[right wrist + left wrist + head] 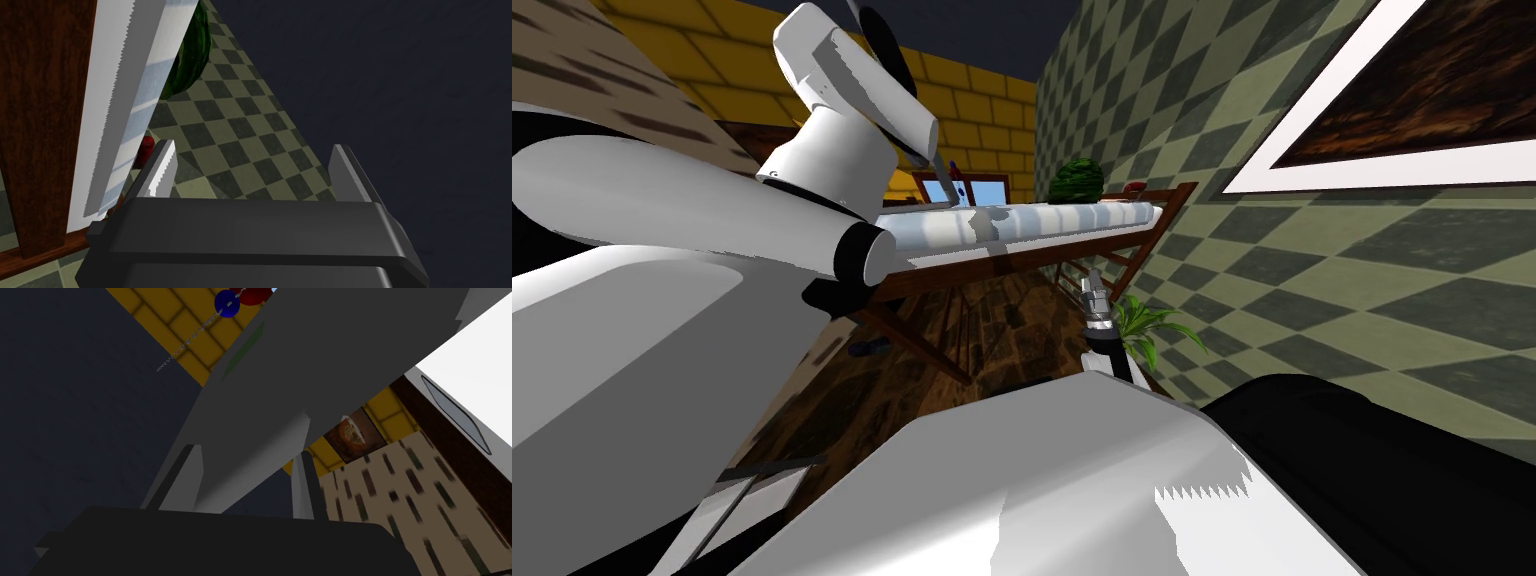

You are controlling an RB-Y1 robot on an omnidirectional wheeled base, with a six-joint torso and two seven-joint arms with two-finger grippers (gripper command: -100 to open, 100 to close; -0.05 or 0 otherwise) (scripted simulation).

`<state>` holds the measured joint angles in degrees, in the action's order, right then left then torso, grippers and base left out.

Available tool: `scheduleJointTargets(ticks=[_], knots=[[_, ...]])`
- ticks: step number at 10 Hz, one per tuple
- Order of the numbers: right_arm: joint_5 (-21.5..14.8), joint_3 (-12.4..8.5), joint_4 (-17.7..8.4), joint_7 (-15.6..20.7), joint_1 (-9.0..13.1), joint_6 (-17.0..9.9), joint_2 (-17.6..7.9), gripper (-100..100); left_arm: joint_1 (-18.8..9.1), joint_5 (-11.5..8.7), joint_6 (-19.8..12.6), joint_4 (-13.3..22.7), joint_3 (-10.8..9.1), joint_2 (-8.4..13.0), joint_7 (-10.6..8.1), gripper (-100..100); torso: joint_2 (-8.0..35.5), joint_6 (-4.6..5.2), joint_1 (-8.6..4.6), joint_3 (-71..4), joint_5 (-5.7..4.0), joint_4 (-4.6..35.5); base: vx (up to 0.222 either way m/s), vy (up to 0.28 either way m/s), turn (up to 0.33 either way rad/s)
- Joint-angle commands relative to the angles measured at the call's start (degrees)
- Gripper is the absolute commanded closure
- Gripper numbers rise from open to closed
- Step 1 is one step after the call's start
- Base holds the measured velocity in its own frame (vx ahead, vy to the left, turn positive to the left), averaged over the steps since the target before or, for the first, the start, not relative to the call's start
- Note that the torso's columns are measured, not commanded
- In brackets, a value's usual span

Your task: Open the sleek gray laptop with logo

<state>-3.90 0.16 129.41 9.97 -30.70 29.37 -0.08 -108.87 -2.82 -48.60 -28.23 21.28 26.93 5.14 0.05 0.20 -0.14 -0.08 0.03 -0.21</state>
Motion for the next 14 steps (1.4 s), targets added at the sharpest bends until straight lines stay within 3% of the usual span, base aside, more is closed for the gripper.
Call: scheduleJointTargets(ticks=[1,2,6,7,8,9,10,11,12,14], knots=[[0.0,0.0,0.0,0.0,0.0,0.0,0.0,0,0.99,-0.79,0.25,-0.68,-1.46,0.67,-2.11,100,-0.12,-0.05,-0.08,-0.03,-0.09,0.07,-0.025,-0.019,0.013],[0.0,0.0,0.0,0.0,0.0,0.0,0.0,0,1.46,-1.44,1.18,-0.61,-3.14,1.61,-4.4,100,-0.2,-0.06,-0.1,-0.02,-0.13,0.14,-0.019,-0.027,0.049],[0.0,0.0,0.0,0.0,-0.01,0.0,0.0,0,2.39,-2.73,3.03,-0.47,-6.49,3.49,-8.97,100,0.05,-0.13,0.09,0.17,-0.07,0.29,-0.015,-0.038,0.048],[0.0,0.0,0.0,0.0,-0.01,0.0,0.0,0,2.37,-2.59,2.66,-0.38,-5.96,3.28,-7.96,100,0.09,-0.15,0.1,0.21,-0.07,0.32,-0.007,-0.013,0.018],[0.0,0.0,0.0,0.0,-0.01,0.0,0.0,0,3.39,-3.58,3.88,-0.18,-7.88,4.08,-10.47,100,0.1,-0.13,0.09,0.23,-0.1,0.34,-0.005,-0.019,0.056],[0.0,0.0,0.0,0.0,-0.01,0.0,0.0,0,3.85,-4.06,4.47,-0.1,-8.79,4.45,-11.6,100,0.1,-0.22,0.09,0.2,-0.04,0.3,-0.023,-0.048,0.072],[0.0,0.0,0.0,0.0,0.0,0.0,0.0,0,3.85,-4.06,4.47,-0.1,-8.79,4.45,-11.6,100,0.11,-0.24,0.1,0.21,-0.03,0.31,-0.019,-0.04,0.032],[0.0,0.0,0.0,0.0,0.0,0.0,0.0,0,4.77,-5.03,5.63,0.06,-10.61,5.18,-13.86,100,0.1,-0.17,0.11,0.23,-0.08,0.35,-0.011,-0.041,0.053],[0.0,0.0,0.0,0.0,-0.01,0.0,0.0,0,4.77,-5.03,5.63,0.06,-10.61,5.18,-13.86,100,0.09,-0.21,0.1,0.22,-0.06,0.34,-0.009,-0.032,0.039],[0.0,0.0,0.0,0.0,-0.01,0.0,0.0,0,5.69,-5.99,6.8,0.21,-12.44,5.91,-16.12,100,0.1,-0.19,0.13,0.24,-0.07,0.35,-0.008,-0.022,0.032]])
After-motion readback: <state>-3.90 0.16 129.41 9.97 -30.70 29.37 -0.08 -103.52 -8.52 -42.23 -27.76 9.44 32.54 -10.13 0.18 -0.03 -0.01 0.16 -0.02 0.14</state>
